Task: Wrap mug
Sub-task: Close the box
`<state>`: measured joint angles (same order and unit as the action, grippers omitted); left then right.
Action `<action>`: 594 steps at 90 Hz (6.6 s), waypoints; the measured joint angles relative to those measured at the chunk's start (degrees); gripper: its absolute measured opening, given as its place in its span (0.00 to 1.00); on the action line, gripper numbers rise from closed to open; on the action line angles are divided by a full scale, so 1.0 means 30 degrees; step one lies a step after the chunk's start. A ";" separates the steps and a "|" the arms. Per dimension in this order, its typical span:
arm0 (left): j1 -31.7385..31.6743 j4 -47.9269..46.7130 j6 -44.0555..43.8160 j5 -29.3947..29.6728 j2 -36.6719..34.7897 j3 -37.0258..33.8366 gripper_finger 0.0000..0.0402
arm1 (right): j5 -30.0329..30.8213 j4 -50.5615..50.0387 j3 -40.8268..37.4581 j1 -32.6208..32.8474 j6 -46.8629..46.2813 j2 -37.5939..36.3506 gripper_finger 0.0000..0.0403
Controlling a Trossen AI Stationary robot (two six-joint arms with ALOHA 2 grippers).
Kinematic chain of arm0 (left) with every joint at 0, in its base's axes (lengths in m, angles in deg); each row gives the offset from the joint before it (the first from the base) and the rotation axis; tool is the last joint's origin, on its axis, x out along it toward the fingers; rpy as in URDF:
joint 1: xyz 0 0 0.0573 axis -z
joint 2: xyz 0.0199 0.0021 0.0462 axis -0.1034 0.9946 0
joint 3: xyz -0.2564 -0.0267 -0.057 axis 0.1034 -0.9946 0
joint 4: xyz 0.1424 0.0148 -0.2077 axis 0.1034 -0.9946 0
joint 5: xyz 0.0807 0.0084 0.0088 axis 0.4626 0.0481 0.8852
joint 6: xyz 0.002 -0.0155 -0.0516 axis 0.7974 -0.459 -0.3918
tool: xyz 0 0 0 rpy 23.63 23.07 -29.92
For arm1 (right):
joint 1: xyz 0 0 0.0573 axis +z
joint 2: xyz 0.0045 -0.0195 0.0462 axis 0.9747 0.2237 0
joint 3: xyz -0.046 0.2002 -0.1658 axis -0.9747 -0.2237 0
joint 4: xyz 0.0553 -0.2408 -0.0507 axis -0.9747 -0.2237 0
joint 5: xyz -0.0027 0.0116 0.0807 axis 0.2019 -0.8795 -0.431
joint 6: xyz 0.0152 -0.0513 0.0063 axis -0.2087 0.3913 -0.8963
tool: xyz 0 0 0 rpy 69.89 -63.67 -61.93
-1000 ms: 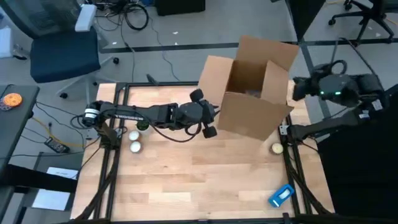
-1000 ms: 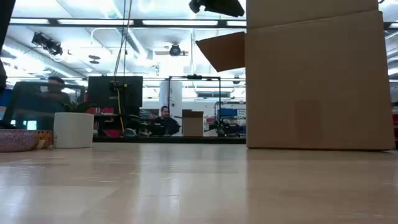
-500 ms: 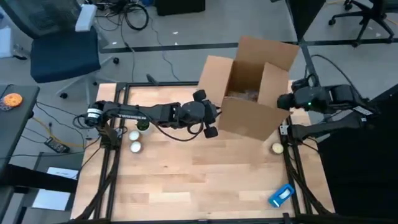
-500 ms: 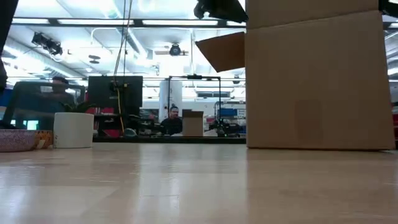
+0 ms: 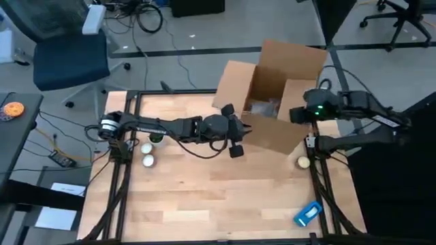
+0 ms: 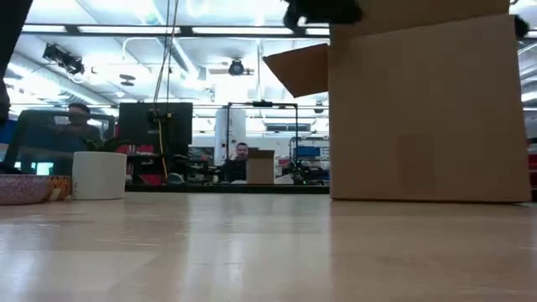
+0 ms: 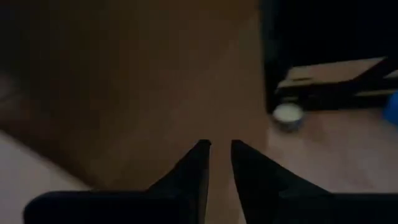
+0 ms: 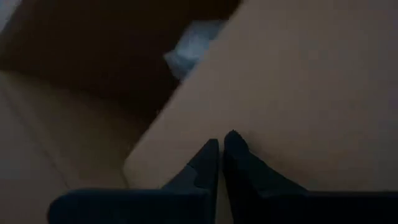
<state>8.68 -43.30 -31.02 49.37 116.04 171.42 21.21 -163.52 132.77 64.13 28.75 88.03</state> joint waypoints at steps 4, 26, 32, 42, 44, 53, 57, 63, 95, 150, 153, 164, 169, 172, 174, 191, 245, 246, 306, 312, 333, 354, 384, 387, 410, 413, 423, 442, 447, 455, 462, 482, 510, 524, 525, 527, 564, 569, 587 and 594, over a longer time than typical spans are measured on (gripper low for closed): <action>0.0033 0.0165 0.0054 0.0006 0.0037 -0.0010 0.13 | -0.0424 0.0730 -0.0003 -0.0045 0.0500 0.0399 0.00; -0.0195 0.4195 0.0121 0.1157 0.0168 -0.0015 0.13 | -0.0851 0.3292 0.0320 -0.0606 0.2895 0.1858 0.00; -0.0380 0.5325 0.0460 0.1164 0.0168 -0.0015 0.13 | -0.0206 0.3465 0.0593 -0.0666 0.3367 0.1918 0.00; -0.0841 0.6961 0.1175 0.1150 0.0183 -0.0015 0.13 | 0.1020 0.3823 0.1063 -0.0674 0.4094 0.1881 0.00; -0.0961 0.7181 0.1195 0.1138 0.0183 -0.0015 0.13 | 0.1205 0.3850 0.1203 -0.0674 0.4225 0.1872 0.00; -0.1591 0.7626 0.0928 0.1103 0.0183 -0.0015 0.13 | 0.2033 0.3921 0.1627 -0.0708 0.4579 0.1615 0.00; -0.1864 0.7689 0.0632 0.1108 0.0183 -0.0015 0.13 | 0.2119 0.3879 0.1668 -0.0857 0.4585 0.1516 0.00; -0.2205 0.7898 0.0268 0.1142 0.0307 -0.0007 0.13 | 0.2085 0.3478 0.1668 -0.1183 0.4563 0.1484 0.00; -0.2644 0.8355 -0.0649 0.0562 0.1116 0.0015 0.13 | 0.2058 -0.1203 0.1676 -0.2969 0.4133 0.1601 0.00; -0.3202 0.7845 -0.1493 0.0635 0.2295 0.0011 0.13 | 0.3083 0.2519 0.5187 -0.2195 0.7327 -0.2142 0.00; -0.3270 0.7683 -0.1623 0.0669 0.2343 0.0007 0.13 | 0.2266 0.3550 0.5112 -0.2010 0.7733 -0.2471 0.00; -0.3465 0.7380 -0.2545 0.0683 0.2674 0.0016 0.13 | -0.1807 0.5643 0.4163 -0.1388 0.8262 -0.2988 0.00; -0.3508 0.7067 -0.2843 0.0670 0.2746 0.0063 0.13 | -0.2997 0.5639 0.3537 -0.1143 0.8146 -0.2869 0.00; -0.3519 0.6928 -0.2903 0.0627 0.2762 0.0058 0.13 | -0.3262 0.5399 0.3057 -0.1012 0.7986 -0.2760 0.00; -0.3519 0.6924 -0.2901 0.0572 0.2762 0.0058 0.13 | -0.3296 0.5242 0.2734 -0.0913 0.7876 -0.2690 0.00; -0.3519 0.6183 -0.2290 -0.0329 0.2380 0.0058 0.13 | -0.1125 0.3481 0.0186 -0.0802 0.7325 -0.1522 0.00; -0.5937 -0.9453 -0.1563 -0.0864 -0.3485 -0.0608 0.13 | 0.0180 0.2645 -0.0255 0.0165 0.7339 -0.0491 0.00; -0.6040 -0.9366 -0.1711 -0.1050 -0.3482 -0.0726 0.13 | 0.0190 0.2655 -0.0255 0.0216 0.7337 -0.0496 0.00; -0.8075 1.7494 -0.5114 -0.2221 -0.2655 -1.0997 0.13 | 0.0017 0.2662 -0.0262 0.1052 0.6625 -0.0501 0.00; -0.7801 1.8219 -0.4981 -0.3462 -0.2611 -1.1038 0.13 | 0.0010 0.2669 -0.0262 0.1054 0.6625 -0.0501 0.00; -0.6800 1.8693 -0.4506 -0.5030 -0.2515 -1.0371 0.13 | -0.0027 0.2746 -0.0270 0.1052 0.6625 -0.0501 0.00; -0.6724 1.8563 -0.5464 -0.4392 -0.1930 -1.0156 0.13 | -0.0156 0.3181 -0.0277 0.1060 0.6555 -0.0494 0.00; -0.6689 1.7144 -0.6024 -0.0031 -0.1885 -1.1715 0.13 | -0.0578 0.3145 -0.0277 0.1057 0.6280 -0.0470 0.00; -0.6661 1.7667 -0.6092 -0.0012 -0.1813 -1.2174 0.13 | -0.0580 0.3135 -0.0281 0.1060 0.6283 -0.0461 0.00; -0.7373 2.2131 -0.9702 0.1942 -0.1164 -1.4134 0.13 | -0.0573 0.3215 -0.0277 0.1060 0.6465 -0.0465 0.00; -0.7472 2.2294 -1.0093 0.1891 -0.1135 -1.4134 0.13 | -0.0573 0.3221 -0.0277 0.1060 0.6494 -0.0457 0.00; -0.7729 2.2136 -1.0566 0.1536 -0.1023 -1.3768 0.13 | -0.0566 0.3245 -0.0277 0.1060 0.6647 -0.0465 0.00; -0.8189 2.0688 -1.1303 -0.0871 -0.1020 -1.1336 0.13 | -0.0566 0.3339 -0.0284 0.1060 0.6647 -0.0465 0.00; -0.8181 1.9986 -1.1314 -0.1417 -0.1020 -1.0635 0.13 | -0.0573 0.3347 -0.0284 0.1060 0.6647 -0.0457 0.00; -0.8165 1.9794 -1.1302 -0.2663 -0.1020 -0.9757 0.13 | -0.0559 0.3354 -0.0284 0.1060 0.6647 -0.0464 0.00; -0.8023 1.9821 -1.1304 -0.3759 -0.1020 -0.9244 0.13 | -0.0558 0.3369 -0.0281 0.1060 0.6640 -0.0460 0.00; -0.7065 1.8897 -1.0143 -0.5389 -0.1034 -0.8852 0.13 | -0.0574 0.3805 -0.0284 0.1060 0.6654 -0.0457 0.00; -0.6246 1.5034 -0.8394 -0.4057 -0.1100 -0.8765 0.13 | -0.0588 0.4803 -0.0306 0.1060 0.6662 -0.0467 0.00; -0.6134 1.4802 -0.8211 -0.3827 -0.1100 -0.8765 0.13 | -0.0570 0.5553 -0.0299 0.1060 0.6669 -0.0684 0.00; -0.6134 1.4775 -0.8211 -0.3826 -0.1100 -0.8765 0.13 | -0.0565 0.5654 -0.0299 0.1060 0.6669 -0.0700 0.00; -0.6134 1.4750 -0.8211 -0.3826 -0.1100 -0.8765 0.13 | -0.0535 0.5876 -0.0299 0.1060 0.6674 -0.0772 0.00; -0.5839 1.4365 -0.7379 -0.3773 -0.1078 -0.8817 0.13 | 0.8316 1.2308 -0.0256 0.1060 0.9758 -0.1645 0.00; -0.5746 1.4254 -0.7088 -0.3746 -0.1078 -0.8823 0.13 | 0.9742 1.3932 -0.0248 0.1060 1.1040 -0.1606 0.00; -0.5452 1.3872 -0.6860 -0.3712 -0.1063 -0.8835 0.13 | 1.7714 1.6777 -0.0214 0.0975 1.6273 -0.1039 0.00; -0.5291 1.3905 -0.6859 -0.3684 -0.1056 -0.8845 0.13 | 1.8776 1.6673 0.0124 0.0729 1.6393 -0.0852 0.00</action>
<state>-7.19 -1.59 -51.59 38.32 112.87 144.88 77.54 -113.50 133.15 66.32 77.93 85.48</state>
